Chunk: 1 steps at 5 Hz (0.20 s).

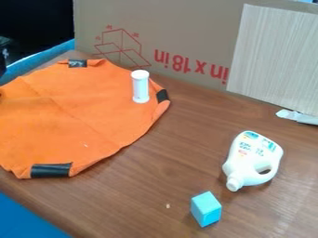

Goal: Unfold the cloth from the top right to left

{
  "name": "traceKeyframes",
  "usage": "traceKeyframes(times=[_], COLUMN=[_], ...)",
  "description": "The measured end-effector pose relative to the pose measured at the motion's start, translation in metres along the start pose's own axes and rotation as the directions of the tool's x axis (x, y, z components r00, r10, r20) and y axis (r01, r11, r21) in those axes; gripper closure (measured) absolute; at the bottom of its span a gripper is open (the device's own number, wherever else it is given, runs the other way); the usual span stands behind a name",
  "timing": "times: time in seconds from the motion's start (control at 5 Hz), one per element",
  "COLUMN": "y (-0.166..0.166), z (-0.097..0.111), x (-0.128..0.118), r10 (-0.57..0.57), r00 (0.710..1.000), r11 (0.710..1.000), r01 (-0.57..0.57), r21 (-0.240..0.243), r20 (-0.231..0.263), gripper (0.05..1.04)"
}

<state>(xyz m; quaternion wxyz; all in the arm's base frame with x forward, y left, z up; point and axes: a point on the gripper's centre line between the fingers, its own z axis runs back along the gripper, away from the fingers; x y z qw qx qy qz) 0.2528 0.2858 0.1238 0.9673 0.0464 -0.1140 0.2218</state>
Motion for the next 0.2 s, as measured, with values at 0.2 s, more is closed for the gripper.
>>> traceKeyframes(times=[0.2], y=[-0.0261], z=[0.0256], x=[0.0072], r10=[-0.027], r00=[0.998], r11=[0.997], r01=[0.031], r21=[-0.071], r20=[0.049], gripper=[0.083])
